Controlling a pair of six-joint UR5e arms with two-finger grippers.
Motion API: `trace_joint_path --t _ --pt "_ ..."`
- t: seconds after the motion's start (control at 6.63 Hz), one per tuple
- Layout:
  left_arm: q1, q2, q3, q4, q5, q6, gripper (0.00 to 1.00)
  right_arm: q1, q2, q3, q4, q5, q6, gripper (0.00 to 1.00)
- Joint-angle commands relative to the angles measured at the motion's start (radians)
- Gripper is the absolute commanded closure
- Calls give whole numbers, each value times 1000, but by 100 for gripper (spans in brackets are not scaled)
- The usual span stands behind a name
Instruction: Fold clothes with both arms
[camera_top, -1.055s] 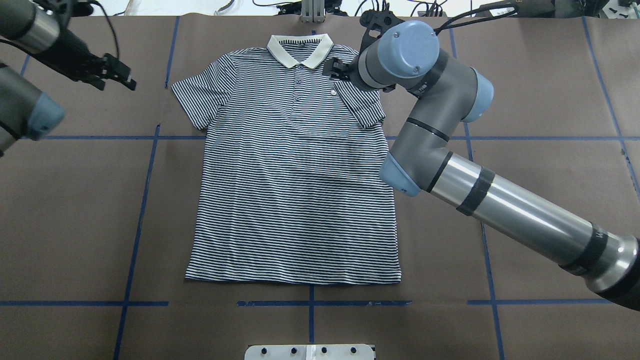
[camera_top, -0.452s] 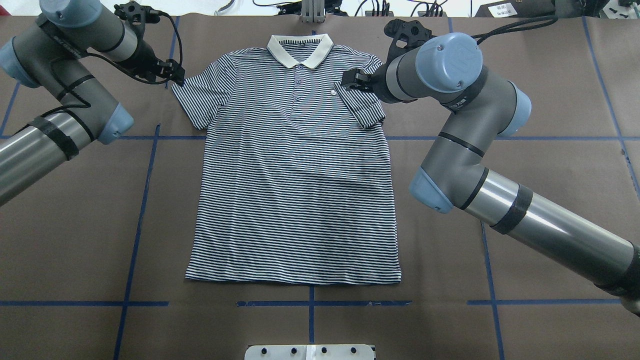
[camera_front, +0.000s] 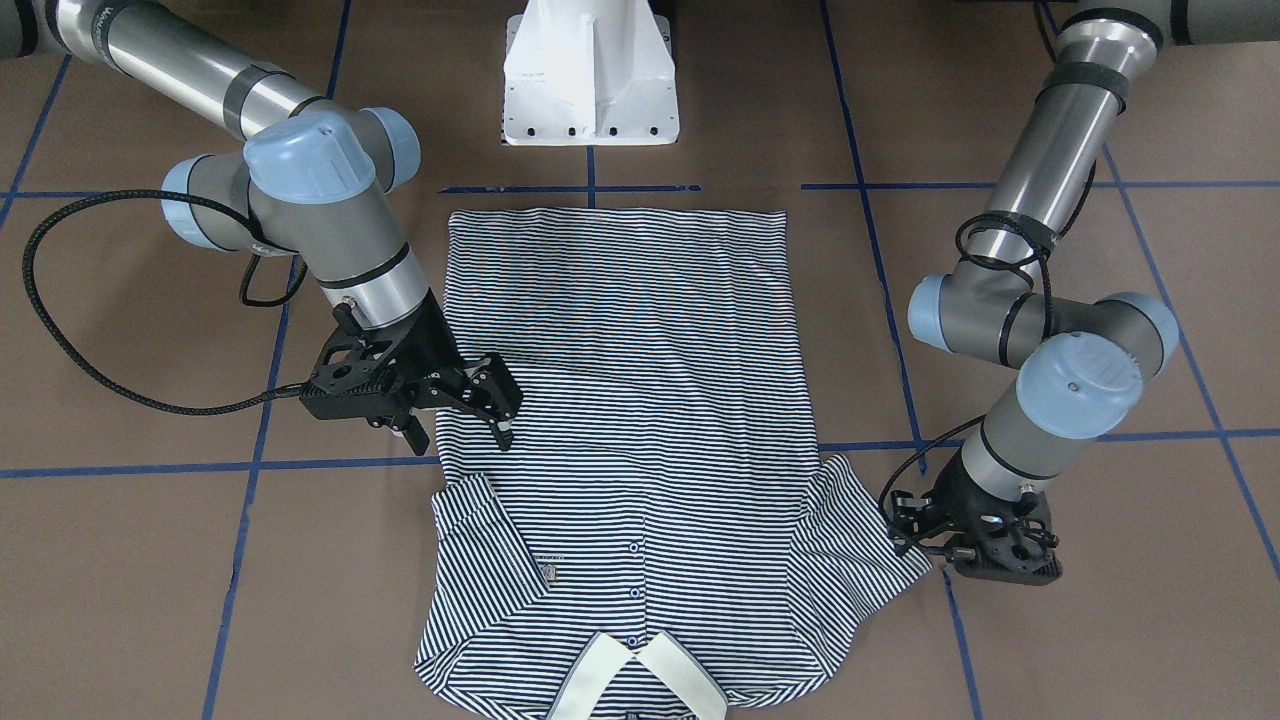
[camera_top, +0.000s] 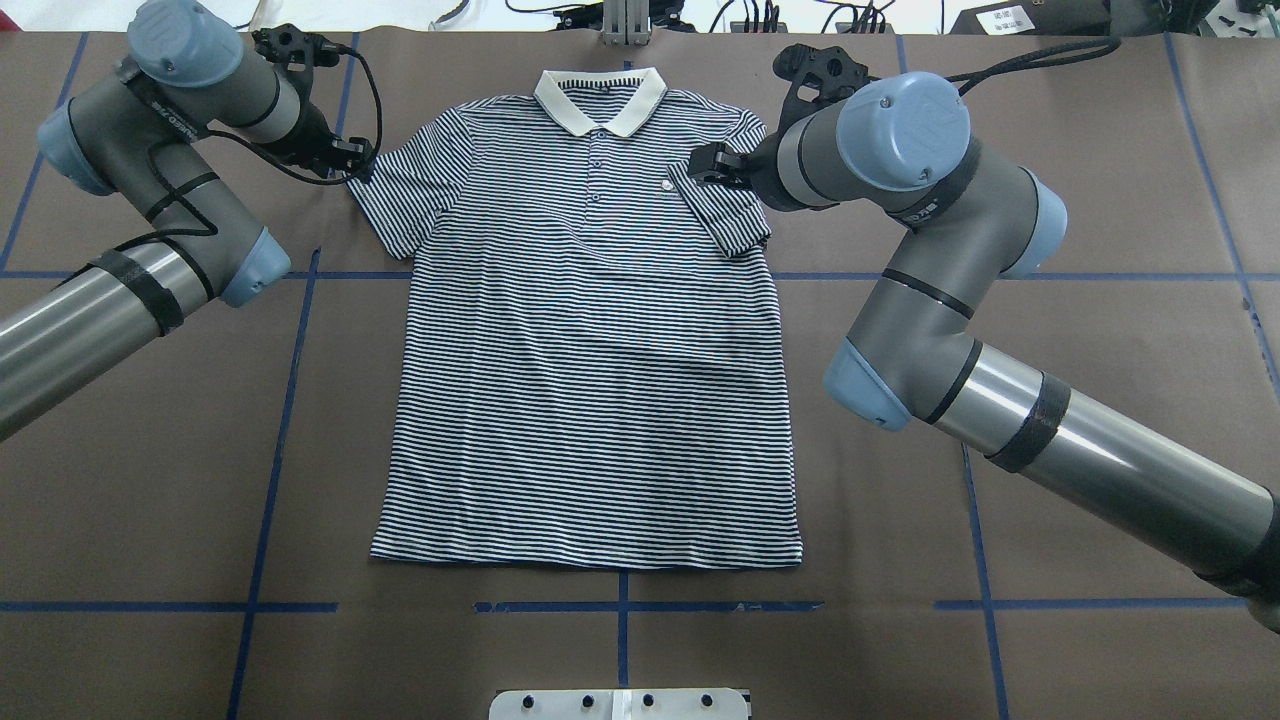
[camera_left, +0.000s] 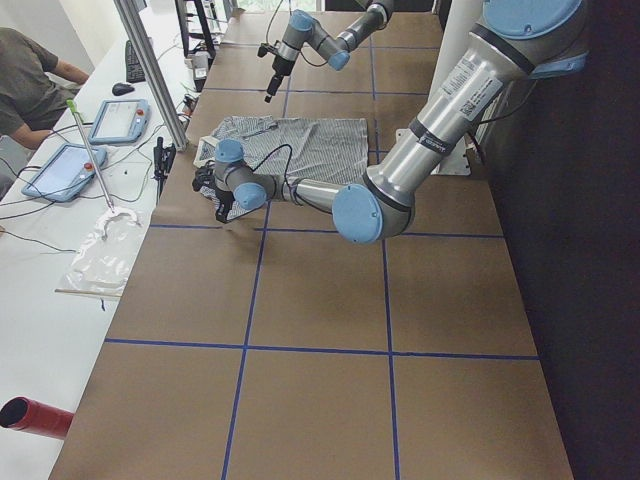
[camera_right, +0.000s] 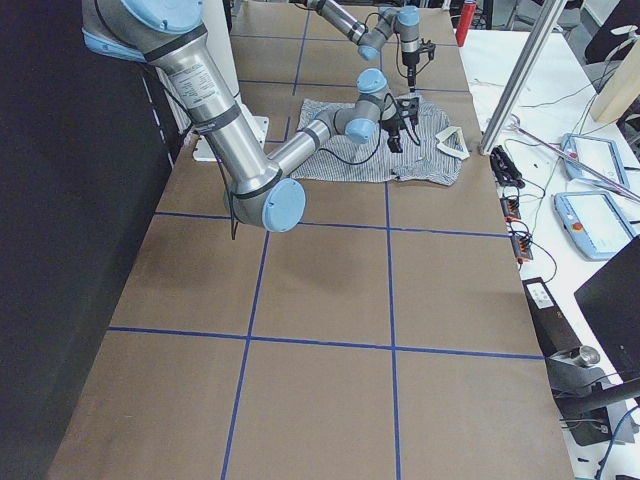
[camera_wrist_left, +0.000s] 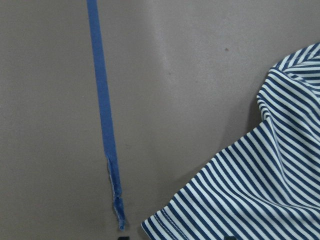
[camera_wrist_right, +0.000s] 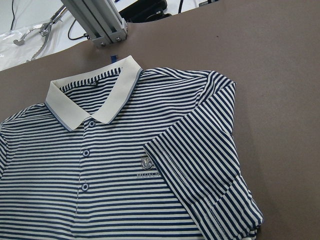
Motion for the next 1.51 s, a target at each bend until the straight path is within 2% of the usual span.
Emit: trace_joint_path --t 0.0,0.45,0.75,0.9,1.06,1.36 --pt "3 -7 19 -9 19 -2 45 -3 -5 3 2 -4 2 0" --pt "5 -31 73 -61 20 -2 47 -1 -8 1 2 -6 0 0" --pt "5 -35 76 -61 20 -2 61 -3 -10 0 3 -6 0 0" --pt "5 -35 76 -60 20 -2 86 -3 -11 0 3 -6 0 0" --pt "5 -35 74 -60 20 -2 100 -3 -11 1 3 -6 0 0" --pt "5 -45 38 -55 9 -8 100 -3 -11 1 3 -6 0 0"
